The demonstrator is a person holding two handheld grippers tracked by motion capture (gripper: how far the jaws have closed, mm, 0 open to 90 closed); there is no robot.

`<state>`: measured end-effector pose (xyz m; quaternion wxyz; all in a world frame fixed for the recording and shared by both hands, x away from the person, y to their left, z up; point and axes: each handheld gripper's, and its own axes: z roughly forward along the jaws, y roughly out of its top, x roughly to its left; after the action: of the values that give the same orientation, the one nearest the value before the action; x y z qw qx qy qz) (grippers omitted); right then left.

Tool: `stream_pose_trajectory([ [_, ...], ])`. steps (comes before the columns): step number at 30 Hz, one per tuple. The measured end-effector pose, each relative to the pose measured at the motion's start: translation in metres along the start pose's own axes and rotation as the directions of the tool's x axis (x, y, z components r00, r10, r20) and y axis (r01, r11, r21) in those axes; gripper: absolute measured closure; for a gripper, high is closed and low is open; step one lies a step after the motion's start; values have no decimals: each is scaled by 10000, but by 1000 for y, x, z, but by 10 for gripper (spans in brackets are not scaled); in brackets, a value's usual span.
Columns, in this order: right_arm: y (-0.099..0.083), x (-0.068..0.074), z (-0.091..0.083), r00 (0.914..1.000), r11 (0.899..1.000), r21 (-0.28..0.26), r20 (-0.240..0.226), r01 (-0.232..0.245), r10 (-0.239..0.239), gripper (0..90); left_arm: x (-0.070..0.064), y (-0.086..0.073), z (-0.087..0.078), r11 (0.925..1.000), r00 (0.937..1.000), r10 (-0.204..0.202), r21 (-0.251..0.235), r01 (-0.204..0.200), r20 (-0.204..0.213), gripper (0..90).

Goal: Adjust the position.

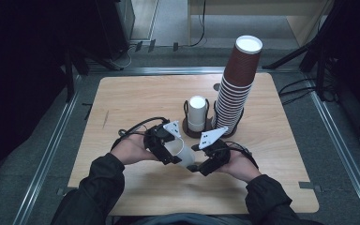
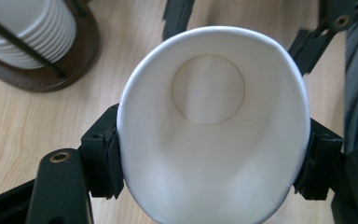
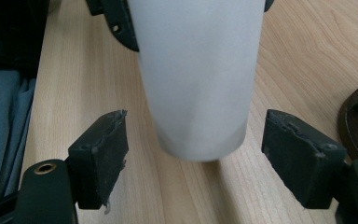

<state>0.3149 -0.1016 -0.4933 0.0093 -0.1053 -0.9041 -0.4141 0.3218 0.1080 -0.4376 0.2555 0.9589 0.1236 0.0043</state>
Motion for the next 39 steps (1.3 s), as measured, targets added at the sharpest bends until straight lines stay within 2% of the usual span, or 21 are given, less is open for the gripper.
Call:
stream_pose_trajectory([
  [9, 2, 4, 7, 9998, 9999, 71, -157, 85, -83, 241, -9, 9, 4, 9997, 9994, 237, -111, -235, 264, 259],
  [13, 3, 6, 7, 9992, 9998, 1, -335, 203, -203, 326, -11, 11, 5, 9993, 9990, 365, -94, -363, 261, 257],
  [21, 4, 7, 8, 9987, 9992, 66, -318, 407, -404, 341, -10, 10, 6, 9997, 9990, 224, 93, -228, 394, 244],
  [23, 4, 8, 7, 9987, 9992, 112, -347, 375, -371, 340, -11, 10, 6, 9995, 9990, 308, 71, -311, 327, 230],
  [26, 5, 7, 5, 9987, 9993, 2, -335, 378, -378, 336, -12, 10, 4, 9992, 9993, 332, -247, -329, 140, 180],
  [28, 4, 6, 4, 9989, 9992, -39, -266, 392, -393, 335, -10, 9, 0, 9984, 9998, 201, -536, -199, 20, 115],
  [30, 3, 5, 3, 9991, 9993, -69, -225, 361, -363, 334, -9, 7, -3, 9962, 10000, 16, -872, -16, 7, 93],
  [34, 3, 2, -2, 9996, 9995, -215, -176, 235, -238, 334, -4, -1, -10, 9898, 9994, -306, -1384, 326, 160, 88],
  [39, 2, 0, -5, 9998, 9990, -417, -91, 150, -154, 332, 0, -10, -16, 9815, 9982, -495, -1836, 551, 349, 88],
])
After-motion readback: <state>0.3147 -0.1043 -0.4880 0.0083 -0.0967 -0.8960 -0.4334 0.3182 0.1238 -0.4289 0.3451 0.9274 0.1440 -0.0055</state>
